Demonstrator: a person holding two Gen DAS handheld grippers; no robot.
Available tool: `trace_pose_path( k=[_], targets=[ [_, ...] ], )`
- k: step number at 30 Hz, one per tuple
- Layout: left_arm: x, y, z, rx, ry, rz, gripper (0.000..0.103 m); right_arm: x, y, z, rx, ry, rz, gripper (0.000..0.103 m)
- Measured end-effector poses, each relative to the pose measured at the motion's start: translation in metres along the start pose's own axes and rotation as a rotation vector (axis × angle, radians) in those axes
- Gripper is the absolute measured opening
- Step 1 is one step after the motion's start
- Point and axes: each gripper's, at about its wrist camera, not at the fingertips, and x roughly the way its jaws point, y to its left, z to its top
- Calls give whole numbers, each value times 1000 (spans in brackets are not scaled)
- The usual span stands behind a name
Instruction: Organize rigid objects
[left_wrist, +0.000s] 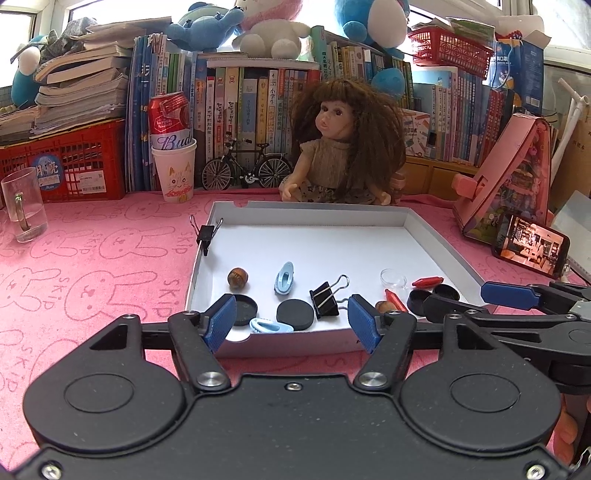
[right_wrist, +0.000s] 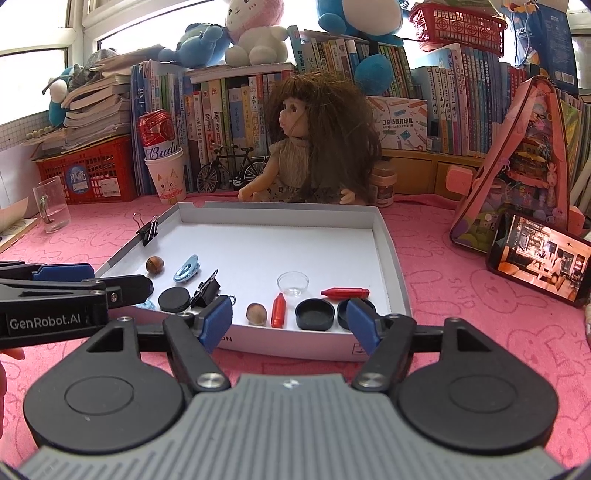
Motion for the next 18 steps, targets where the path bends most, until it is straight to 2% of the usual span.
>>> trace_pose_path(
  k=[10, 18],
  targets=[
    [-8, -2, -18, 23, 9, 20, 66, -4, -4, -14, 16, 21, -13, 82],
    [-5, 0, -33, 19, 50, 26, 66, -3, -9, -28, 39, 55, -27, 84]
  ],
)
